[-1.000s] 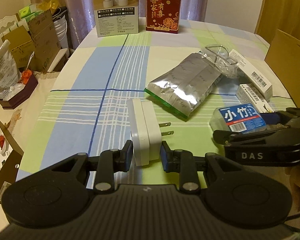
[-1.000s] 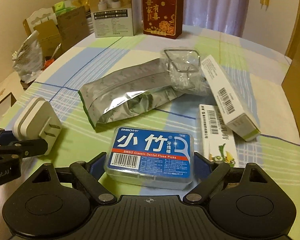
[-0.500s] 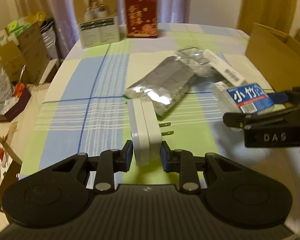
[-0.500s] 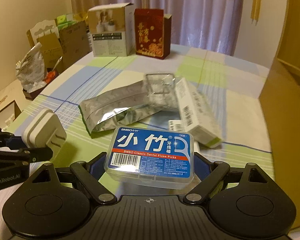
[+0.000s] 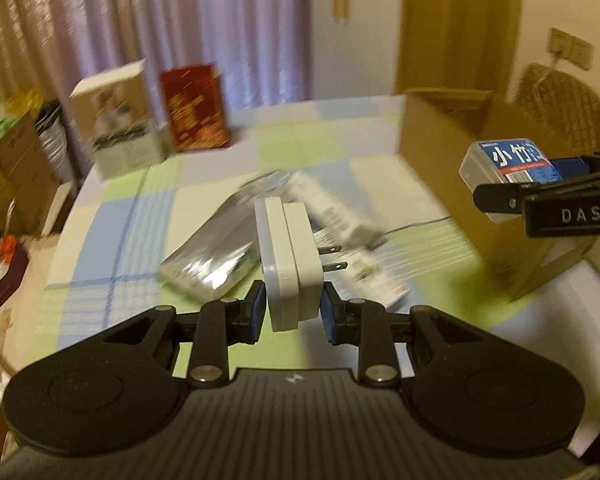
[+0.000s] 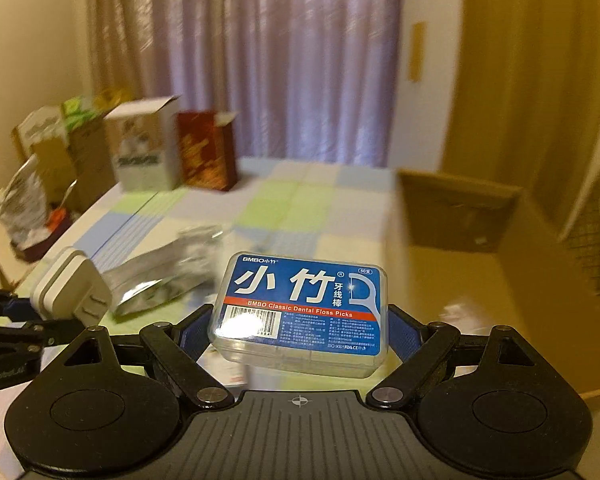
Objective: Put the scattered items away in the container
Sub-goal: 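Carry the plug with the left gripper and floss box with the right over the cardboard box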
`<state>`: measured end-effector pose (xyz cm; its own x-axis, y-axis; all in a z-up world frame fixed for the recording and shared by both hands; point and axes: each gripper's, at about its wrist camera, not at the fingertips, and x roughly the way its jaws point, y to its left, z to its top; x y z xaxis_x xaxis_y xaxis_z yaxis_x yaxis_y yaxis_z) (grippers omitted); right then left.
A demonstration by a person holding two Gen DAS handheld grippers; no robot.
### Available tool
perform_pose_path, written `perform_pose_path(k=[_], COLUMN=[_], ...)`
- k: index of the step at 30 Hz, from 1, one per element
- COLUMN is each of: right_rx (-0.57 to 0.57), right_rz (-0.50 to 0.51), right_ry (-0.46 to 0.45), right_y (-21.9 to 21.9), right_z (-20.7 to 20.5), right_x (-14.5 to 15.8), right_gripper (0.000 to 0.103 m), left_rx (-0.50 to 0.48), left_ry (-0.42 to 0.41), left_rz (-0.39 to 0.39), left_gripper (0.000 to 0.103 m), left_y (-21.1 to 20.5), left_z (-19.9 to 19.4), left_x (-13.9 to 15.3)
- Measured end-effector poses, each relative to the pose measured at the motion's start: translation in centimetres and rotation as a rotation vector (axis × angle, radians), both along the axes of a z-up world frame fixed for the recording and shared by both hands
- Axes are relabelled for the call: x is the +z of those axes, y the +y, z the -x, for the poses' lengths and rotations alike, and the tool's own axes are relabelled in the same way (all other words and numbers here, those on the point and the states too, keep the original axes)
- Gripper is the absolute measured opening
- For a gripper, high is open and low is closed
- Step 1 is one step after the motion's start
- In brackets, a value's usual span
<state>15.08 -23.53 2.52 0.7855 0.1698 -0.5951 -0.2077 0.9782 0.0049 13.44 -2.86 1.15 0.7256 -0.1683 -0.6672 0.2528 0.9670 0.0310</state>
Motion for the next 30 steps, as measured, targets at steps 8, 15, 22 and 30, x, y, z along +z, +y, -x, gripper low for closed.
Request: perform_pose_path(k=[8, 15, 22, 30], right_rx=[-0.127, -0.198, -0.235, -0.244], right_rz=[0.033, 0.026, -0.009, -0.030], right_ry=[-0.025, -0.007, 0.012, 0.027], right_y=[-9.4, -14.8, -17.6, -19.4], right_z=[-0.1, -0.4, -0.7, -1.2], right_x=[1.3, 0.2, -0.8, -2.0], right_gripper=[0.090, 0.090, 0.090, 0.090], left_rx=[-0.160, -0.290, -0.367, -0.403], left_ry=[-0.085, -0.097, -0.053, -0.010], left_rz=[0.035, 0.061, 0.036, -0.002], left_gripper=[0.024, 0.024, 0.024, 0.024], left_y=[-9.4, -16.9, -22.0, -24.2], left_z=[-0.8, -2.8, -5.9, -7.0], left_x=[4.1, 5.3, 3.1, 0.2])
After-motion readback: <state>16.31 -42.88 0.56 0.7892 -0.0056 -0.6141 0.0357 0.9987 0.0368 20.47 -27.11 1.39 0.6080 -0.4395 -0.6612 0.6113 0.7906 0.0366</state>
